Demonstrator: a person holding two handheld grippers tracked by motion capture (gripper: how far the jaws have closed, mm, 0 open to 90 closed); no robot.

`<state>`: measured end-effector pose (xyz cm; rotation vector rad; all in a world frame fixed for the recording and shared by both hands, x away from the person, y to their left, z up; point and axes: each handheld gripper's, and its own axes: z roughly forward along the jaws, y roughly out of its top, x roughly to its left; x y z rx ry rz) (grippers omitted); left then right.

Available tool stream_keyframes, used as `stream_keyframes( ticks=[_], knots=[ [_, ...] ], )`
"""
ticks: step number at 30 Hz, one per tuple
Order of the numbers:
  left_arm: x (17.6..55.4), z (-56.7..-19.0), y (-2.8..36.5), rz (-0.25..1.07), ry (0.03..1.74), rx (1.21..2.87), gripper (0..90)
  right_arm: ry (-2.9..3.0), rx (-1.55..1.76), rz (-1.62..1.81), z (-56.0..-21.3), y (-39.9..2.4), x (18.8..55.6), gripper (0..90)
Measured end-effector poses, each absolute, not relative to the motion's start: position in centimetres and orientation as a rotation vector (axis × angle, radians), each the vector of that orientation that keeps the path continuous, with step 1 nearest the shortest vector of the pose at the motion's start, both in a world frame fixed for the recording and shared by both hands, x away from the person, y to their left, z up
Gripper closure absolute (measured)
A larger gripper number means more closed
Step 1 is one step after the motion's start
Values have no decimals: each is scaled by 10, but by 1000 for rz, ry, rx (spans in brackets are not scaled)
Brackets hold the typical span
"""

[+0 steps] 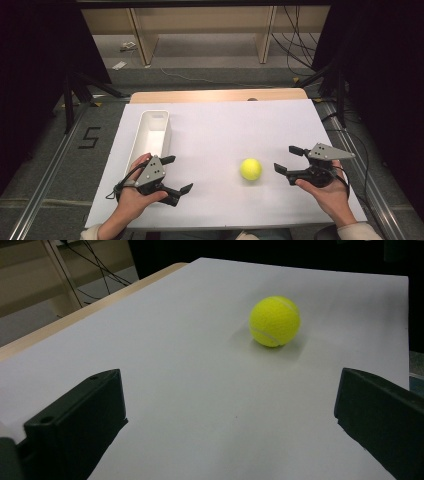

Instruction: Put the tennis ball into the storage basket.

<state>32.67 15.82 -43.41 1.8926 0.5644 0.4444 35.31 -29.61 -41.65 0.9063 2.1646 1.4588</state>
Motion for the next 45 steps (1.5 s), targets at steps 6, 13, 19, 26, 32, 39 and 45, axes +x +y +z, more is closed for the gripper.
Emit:
stream_keyframes(
  ticks=[6, 13, 19, 26, 32, 39, 45],
  knots=[
    [326, -434, 159, 446, 566, 1892, 0, 2176, 904, 1451, -417, -294, 353, 155],
    [326, -434, 158, 442, 563, 1891, 0, 2210, 899, 1437, -419, -289, 355, 155],
    [326, -433, 158, 438, 560, 1888, 0, 2235, 879, 1429, -421, -280, 357, 156],
    [326, -434, 157, 438, 560, 1888, 0, 2264, 865, 1406, -423, -271, 360, 156],
    [326, -433, 157, 438, 561, 1888, 0, 2277, 859, 1391, -426, -264, 365, 156],
    [326, -433, 157, 439, 556, 1891, 0, 2304, 861, 1364, -430, -257, 369, 156],
    [326, -433, 156, 440, 555, 1891, 0, 2344, 857, 1341, -435, -248, 374, 156]
  ],
)
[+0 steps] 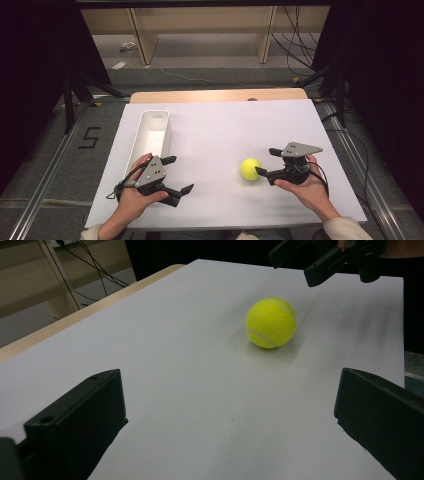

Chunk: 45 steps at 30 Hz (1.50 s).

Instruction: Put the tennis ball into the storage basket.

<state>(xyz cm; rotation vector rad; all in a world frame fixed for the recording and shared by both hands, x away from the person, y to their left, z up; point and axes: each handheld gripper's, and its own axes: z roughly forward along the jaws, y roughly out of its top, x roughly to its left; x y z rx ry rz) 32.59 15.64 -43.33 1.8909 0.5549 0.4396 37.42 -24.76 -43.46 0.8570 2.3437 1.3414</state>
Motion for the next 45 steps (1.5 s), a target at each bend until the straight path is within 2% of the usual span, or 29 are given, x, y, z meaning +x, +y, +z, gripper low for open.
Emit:
stream_keyframes(
  ticks=[25, 45],
  knots=[
    [325, -433, 157, 442, 553, 1891, 0, 2504, 873, 1208, -460, -210, 396, 157],
    [325, -433, 157, 439, 552, 1888, 0, 2558, 912, 1122, -471, -202, 404, 158]
  ],
)
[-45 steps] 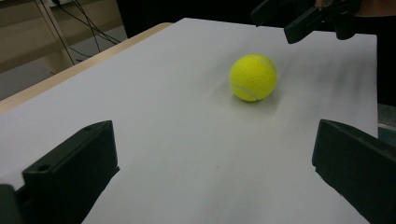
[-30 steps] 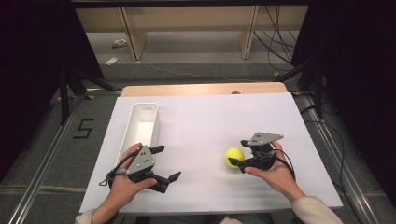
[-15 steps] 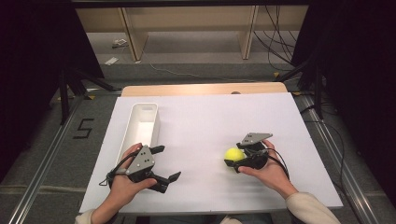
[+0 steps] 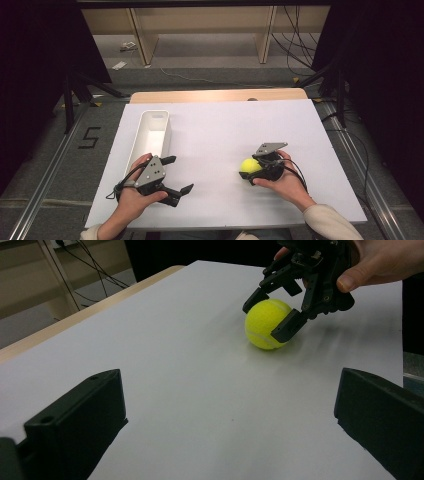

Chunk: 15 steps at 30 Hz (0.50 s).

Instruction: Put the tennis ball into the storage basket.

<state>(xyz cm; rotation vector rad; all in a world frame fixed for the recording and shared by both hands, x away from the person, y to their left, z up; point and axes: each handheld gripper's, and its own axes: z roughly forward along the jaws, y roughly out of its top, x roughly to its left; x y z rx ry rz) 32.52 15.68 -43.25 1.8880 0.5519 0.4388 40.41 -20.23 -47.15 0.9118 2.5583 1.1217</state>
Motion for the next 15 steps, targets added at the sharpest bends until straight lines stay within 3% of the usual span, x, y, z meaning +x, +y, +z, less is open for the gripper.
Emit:
stream_keyframes(
  ticks=[15],
  knots=[
    [325, -432, 157, 440, 553, 1885, 0, 2583, 923, 1092, -474, -201, 404, 206]
  ],
)
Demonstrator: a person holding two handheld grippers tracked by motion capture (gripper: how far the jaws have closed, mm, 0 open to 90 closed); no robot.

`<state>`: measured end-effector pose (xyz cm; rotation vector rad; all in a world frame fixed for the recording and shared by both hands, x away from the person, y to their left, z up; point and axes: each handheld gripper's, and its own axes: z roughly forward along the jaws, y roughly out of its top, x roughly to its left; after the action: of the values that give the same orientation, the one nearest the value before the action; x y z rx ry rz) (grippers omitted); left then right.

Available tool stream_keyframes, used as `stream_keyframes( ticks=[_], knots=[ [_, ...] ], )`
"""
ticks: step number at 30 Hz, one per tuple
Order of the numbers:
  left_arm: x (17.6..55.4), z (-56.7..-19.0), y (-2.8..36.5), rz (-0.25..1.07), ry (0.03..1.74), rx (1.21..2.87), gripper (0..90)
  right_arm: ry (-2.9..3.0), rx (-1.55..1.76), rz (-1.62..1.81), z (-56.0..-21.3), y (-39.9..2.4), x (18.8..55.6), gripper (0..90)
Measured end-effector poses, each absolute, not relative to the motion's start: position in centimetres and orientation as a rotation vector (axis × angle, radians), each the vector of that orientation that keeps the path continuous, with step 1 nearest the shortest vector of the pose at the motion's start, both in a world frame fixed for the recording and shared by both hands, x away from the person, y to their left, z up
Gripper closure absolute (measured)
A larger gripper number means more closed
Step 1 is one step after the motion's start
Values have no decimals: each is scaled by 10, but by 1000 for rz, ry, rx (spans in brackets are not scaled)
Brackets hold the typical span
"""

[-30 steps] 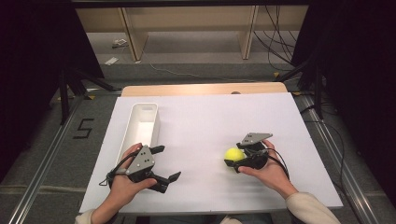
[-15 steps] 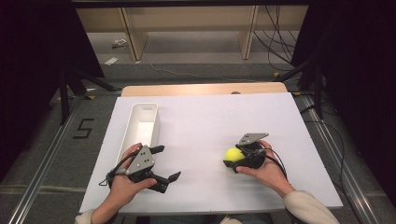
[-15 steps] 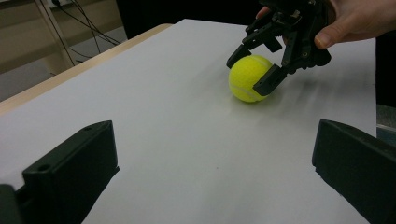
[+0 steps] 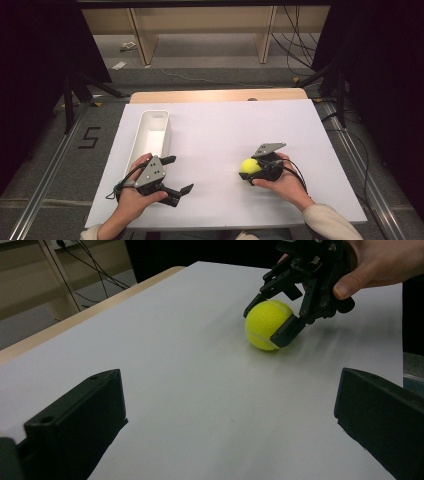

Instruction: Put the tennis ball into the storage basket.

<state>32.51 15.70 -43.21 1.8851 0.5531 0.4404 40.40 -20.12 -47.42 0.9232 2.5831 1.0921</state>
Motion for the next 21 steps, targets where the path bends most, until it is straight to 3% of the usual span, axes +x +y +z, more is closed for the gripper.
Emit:
stream_keyframes(
  ticks=[21],
  knots=[
    [325, -432, 157, 442, 552, 1885, 0, 2563, 916, 1055, -473, -200, 403, 256]
  ],
)
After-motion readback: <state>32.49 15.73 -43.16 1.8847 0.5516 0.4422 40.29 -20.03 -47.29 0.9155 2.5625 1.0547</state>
